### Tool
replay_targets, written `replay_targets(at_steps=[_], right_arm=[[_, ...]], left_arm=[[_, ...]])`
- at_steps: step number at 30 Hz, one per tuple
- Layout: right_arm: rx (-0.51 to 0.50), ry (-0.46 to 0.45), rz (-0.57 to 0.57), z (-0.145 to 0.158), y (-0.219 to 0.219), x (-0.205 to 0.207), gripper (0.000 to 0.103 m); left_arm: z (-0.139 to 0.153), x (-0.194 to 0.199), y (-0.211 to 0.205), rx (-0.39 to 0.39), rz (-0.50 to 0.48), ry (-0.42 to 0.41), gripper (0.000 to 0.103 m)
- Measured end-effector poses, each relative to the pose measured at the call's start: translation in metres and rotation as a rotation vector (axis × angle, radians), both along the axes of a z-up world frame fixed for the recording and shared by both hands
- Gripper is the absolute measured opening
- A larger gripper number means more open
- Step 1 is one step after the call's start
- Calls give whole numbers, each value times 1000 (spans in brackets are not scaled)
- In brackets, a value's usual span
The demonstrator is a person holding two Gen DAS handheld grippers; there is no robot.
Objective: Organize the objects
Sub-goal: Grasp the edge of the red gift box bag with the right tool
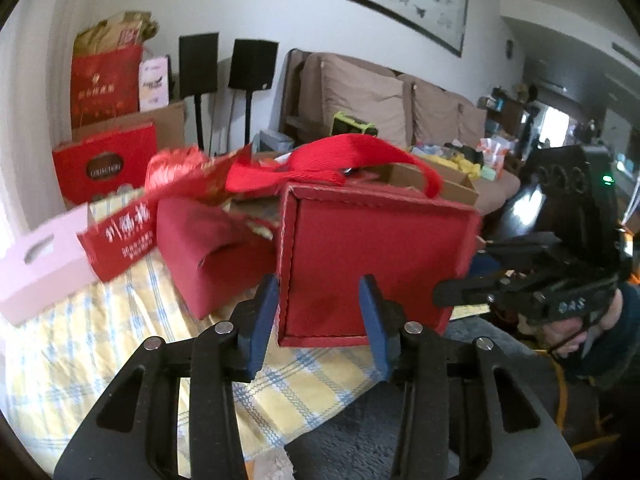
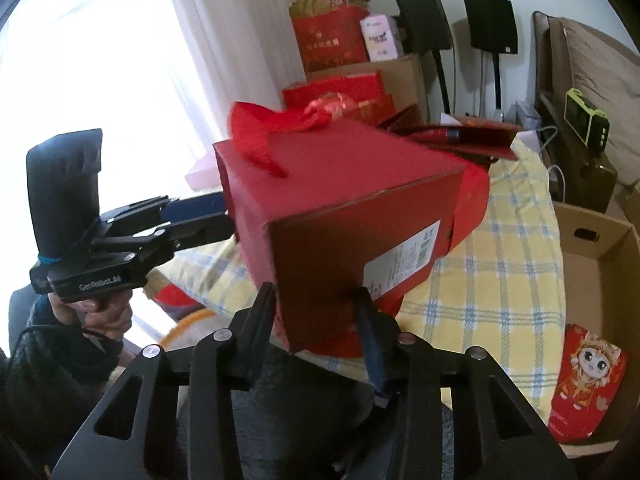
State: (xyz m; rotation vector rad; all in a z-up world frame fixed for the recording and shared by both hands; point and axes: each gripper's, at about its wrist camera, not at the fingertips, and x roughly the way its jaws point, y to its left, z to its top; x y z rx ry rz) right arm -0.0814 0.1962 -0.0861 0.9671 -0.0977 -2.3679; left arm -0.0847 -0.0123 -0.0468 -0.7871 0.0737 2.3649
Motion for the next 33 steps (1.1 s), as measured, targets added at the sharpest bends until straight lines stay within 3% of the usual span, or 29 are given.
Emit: replay_targets(at_steps=[5,15,22,27,31,33], right_arm=[[-61,56,-12,27,12,8,37],[-71,71,-77,52,9,1,37],[-107,67,-95,67,16,-2,37],[-37,52,-89,77,8,-24,37],[-18,69,-87,81,2,-38,37],[-69,44,-26,81,-2,-48,36]], left_arm=[[36,16,10,-23,-2,58,39],[70,24,20,-23,78,30,39],[82,28,28,-42,102,17,39],[80,25,38,-80,145,-10,39],[79,17,28,-21,161,-35,39],[76,12,19,27,167,-59,39]])
